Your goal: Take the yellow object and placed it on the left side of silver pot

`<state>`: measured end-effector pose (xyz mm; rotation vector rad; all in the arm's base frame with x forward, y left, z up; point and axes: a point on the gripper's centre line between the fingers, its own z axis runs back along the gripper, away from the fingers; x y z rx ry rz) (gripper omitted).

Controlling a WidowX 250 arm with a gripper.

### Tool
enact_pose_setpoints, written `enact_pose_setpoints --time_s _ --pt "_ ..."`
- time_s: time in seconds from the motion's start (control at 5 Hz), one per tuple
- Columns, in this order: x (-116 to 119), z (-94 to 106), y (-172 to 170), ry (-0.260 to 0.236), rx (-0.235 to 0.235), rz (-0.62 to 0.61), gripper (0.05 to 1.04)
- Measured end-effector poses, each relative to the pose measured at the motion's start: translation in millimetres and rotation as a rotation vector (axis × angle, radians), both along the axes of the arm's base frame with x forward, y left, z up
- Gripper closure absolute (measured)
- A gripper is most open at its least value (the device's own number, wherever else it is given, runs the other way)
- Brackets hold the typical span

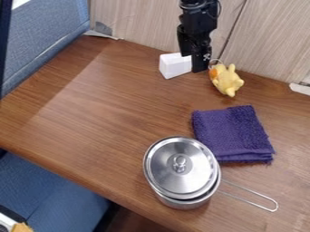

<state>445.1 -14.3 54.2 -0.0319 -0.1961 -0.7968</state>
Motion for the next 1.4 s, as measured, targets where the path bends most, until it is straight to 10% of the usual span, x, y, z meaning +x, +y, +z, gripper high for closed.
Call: enact_pose_setpoints --time_s 1.0,1.4 --pt "38.7 -40.8 -52.0 -0.003 0.000 -0.195 0.129" --pt "38.3 -46.1 -53.0 0.001 0.040 -0.201 0.523"
